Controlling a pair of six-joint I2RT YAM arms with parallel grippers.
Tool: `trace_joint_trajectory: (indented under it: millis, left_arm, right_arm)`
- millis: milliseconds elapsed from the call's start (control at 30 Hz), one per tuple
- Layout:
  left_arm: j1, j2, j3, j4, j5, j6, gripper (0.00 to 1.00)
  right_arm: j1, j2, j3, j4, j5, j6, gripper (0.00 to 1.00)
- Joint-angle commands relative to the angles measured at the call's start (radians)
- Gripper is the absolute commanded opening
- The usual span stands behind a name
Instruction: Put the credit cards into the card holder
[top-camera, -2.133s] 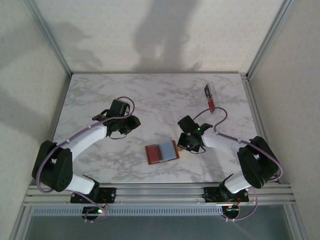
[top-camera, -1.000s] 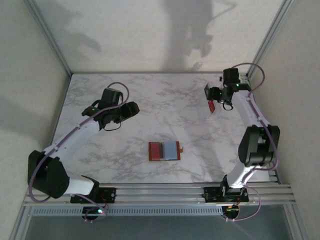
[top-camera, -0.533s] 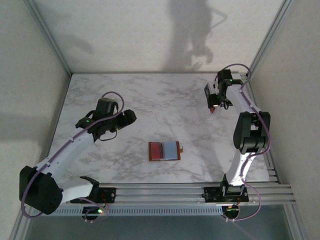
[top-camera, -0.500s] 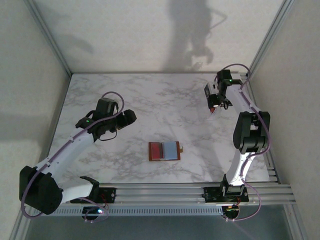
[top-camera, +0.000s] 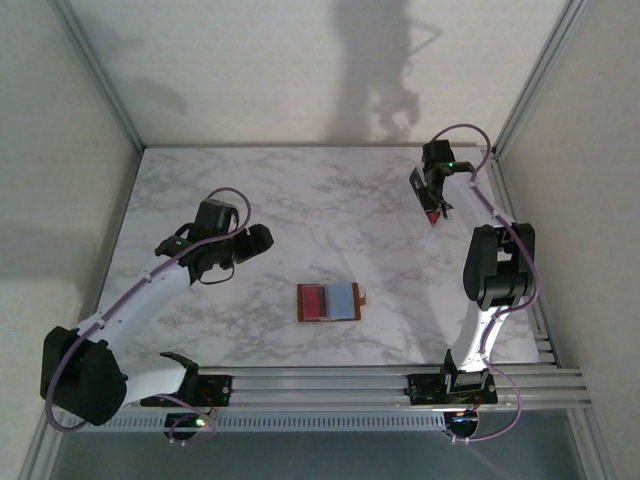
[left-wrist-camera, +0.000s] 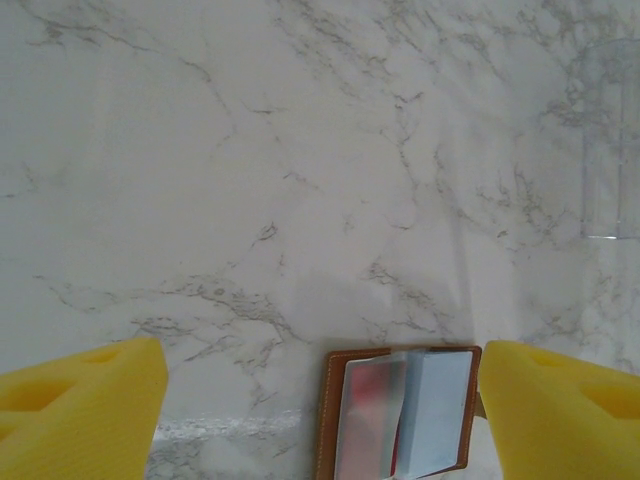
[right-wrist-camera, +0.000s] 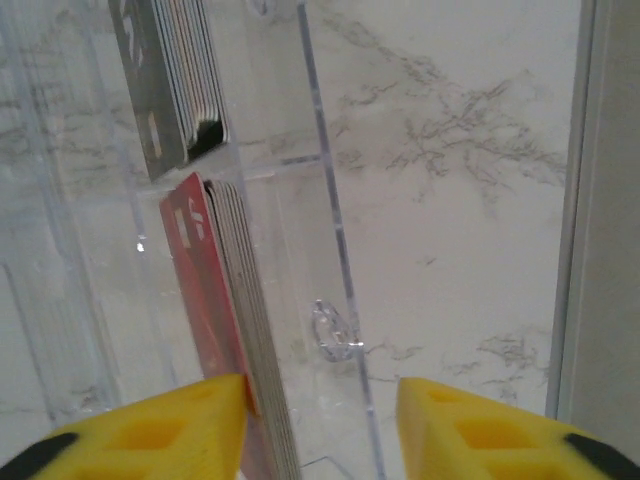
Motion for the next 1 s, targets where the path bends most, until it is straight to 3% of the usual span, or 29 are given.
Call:
trace_joint_trajectory:
  millis: [0,67,300,600,967]
  left_arm:
    - [0.009,0.022,0.001,0.004,0.015,0.008,0.81]
    - [0.009,0.031,0.011,-0.007,0.019,0.018,0.81]
    - [0.009,0.020,-0.004,-0.005,0.030,0.018,0.81]
    - [0.009,-0.001,-0.011,-0.021,-0.022,0.026,0.82]
    - [0.010,0.068,0.015,0.017,0.053,0.017,0.82]
  right_arm:
    - [0.003,-0.038,0.000,0.017,0.042,-0.004,0.29]
    - [0.005,-0.032,0.004,0.011,0.041,-0.004,0.20]
    - [0.015,-0.045,-0.013,0.011,0.032,0.001,0.01]
    - [0.015,-0.053,0.000,-0.034,-0.030,0.026,0.00]
    - [0.010,0.017,0.043,-0.143,-0.123,0.027,0.00]
